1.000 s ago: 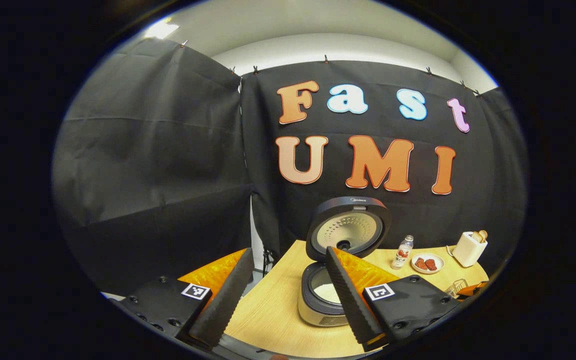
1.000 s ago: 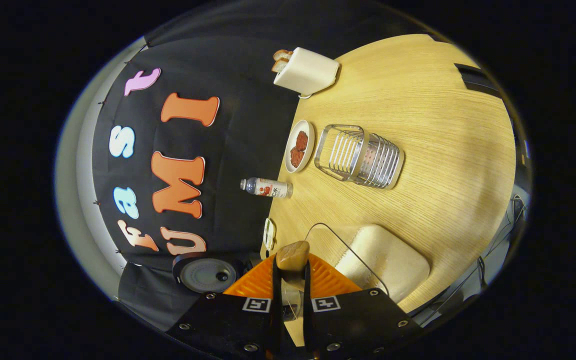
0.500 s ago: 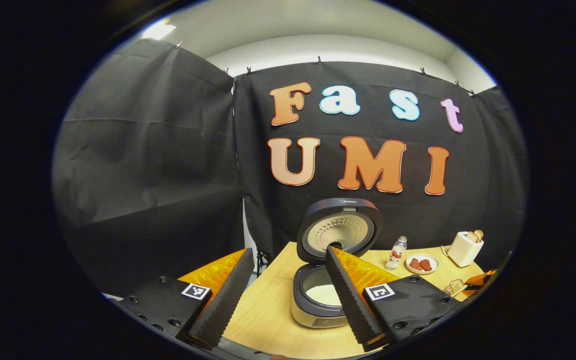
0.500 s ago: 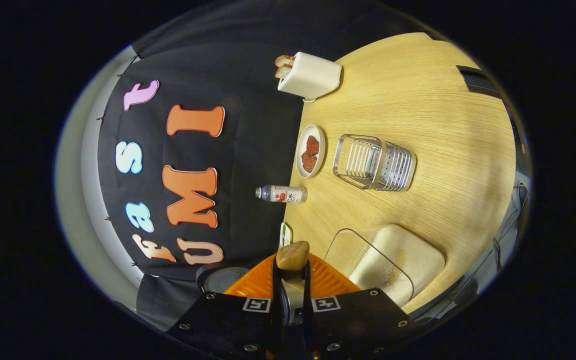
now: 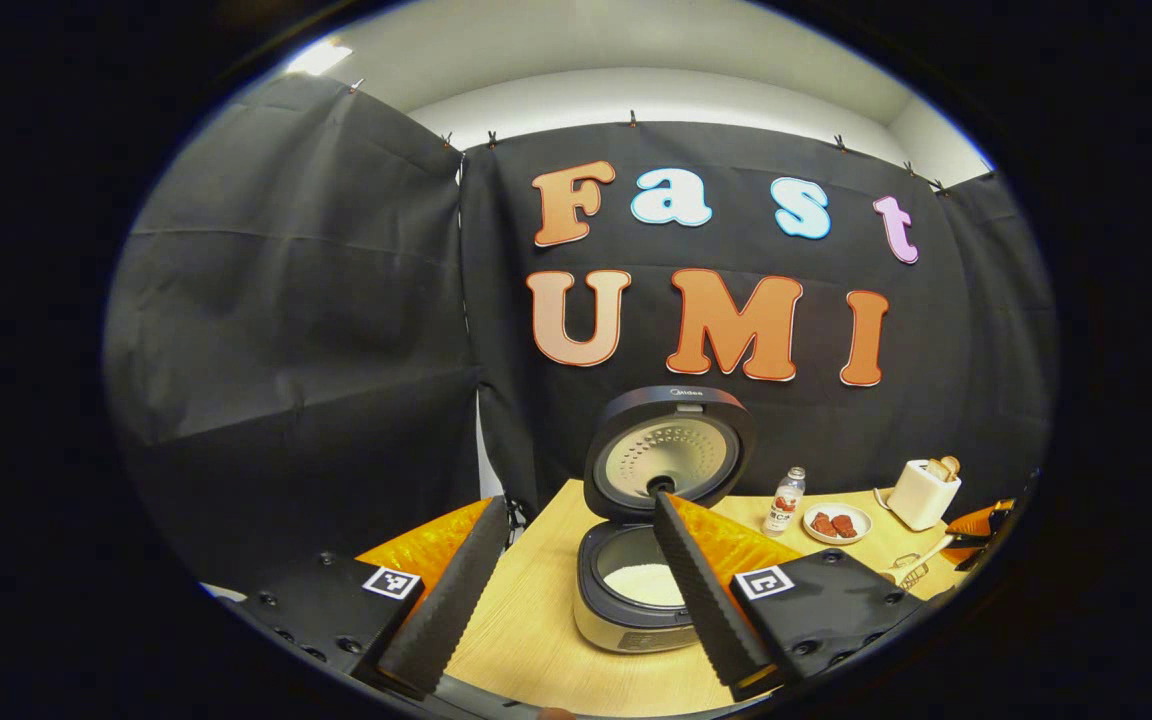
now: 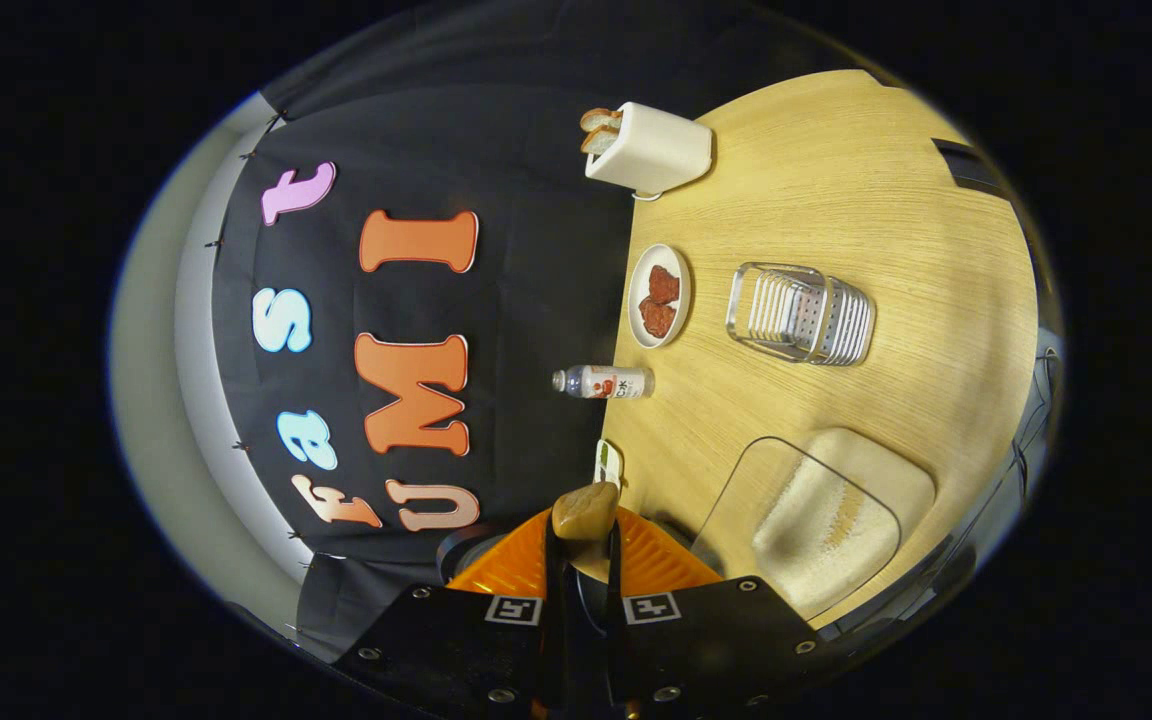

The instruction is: Close the left gripper, press the button to open the rice cooker; take a wooden spoon from the chopstick holder with the right hand, scoop a spoonful of rice and pour it into the rice cooker, then put the wooden spoon back into the chopstick holder.

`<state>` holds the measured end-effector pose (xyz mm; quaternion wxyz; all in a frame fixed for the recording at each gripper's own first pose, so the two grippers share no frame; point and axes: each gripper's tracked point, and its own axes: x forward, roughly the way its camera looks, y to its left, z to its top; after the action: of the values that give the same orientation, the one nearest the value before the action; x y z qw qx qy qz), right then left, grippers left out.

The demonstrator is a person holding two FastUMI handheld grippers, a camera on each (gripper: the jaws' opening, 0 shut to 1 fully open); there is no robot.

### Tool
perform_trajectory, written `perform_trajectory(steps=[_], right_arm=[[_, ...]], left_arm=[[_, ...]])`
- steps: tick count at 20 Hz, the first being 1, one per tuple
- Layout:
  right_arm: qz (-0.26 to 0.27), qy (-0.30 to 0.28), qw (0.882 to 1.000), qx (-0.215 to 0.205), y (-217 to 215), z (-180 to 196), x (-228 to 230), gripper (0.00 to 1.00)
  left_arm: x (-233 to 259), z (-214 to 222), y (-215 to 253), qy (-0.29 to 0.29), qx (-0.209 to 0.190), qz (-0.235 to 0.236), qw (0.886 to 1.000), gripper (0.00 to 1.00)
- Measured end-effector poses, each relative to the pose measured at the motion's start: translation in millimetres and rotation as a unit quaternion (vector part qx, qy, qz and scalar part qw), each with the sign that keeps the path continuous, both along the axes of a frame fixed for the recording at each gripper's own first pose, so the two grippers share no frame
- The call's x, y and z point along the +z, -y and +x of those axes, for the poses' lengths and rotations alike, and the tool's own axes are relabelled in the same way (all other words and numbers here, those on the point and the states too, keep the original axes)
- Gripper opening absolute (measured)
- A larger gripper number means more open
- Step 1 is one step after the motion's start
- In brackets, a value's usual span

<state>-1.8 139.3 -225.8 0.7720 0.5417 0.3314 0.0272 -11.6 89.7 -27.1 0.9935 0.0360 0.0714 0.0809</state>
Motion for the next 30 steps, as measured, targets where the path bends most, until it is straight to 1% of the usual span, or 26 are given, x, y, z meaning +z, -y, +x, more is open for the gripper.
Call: perform_trajectory(steps=[2, 9, 17, 20, 24, 27, 30], right_arm=[[0.008, -0.001, 1.000, 0.005, -11.9, 3.1, 5.8, 0.16], [0.024, -0.004, 0.999, 0.023, -53.8, 21.7, 19.5, 0.16], [0.031, 0.015, 0.998, 0.053, -126.0, 55.3, 36.7, 0.16], [0.013, 0.026, 0.997, 0.067, -155.0, 68.5, 38.8, 0.15], [-0.011, 0.045, 0.996, 0.082, -185.2, 84.0, 39.5, 0.15], [-0.027, 0.053, 0.994, 0.091, -204.6, 93.1, 37.7, 0.15], [-0.051, 0.061, 0.992, 0.102, -220.1, 99.3, 28.6, 0.15]], left_arm=[[1.9, -4.2, -2.8, 0.004, 0.002, 0.002, 1.000, 0.98], [8.1, -17.1, -15.2, 0.012, 0.010, -0.001, 1.000, 1.00], [6.2, -24.3, -18.8, 0.014, 0.008, -0.003, 1.000, 1.00], [7.6, -24.4, -17.8, 0.018, 0.001, -0.005, 1.000, 0.99], [8.6, -29.7, -21.8, 0.019, 0.003, 0.000, 1.000, 0.99], [7.5, -29.2, -22.6, 0.017, -0.002, 0.005, 1.000, 0.98], [10.4, -25.7, -29.2, 0.022, 0.000, 0.006, 1.000, 0.99]])
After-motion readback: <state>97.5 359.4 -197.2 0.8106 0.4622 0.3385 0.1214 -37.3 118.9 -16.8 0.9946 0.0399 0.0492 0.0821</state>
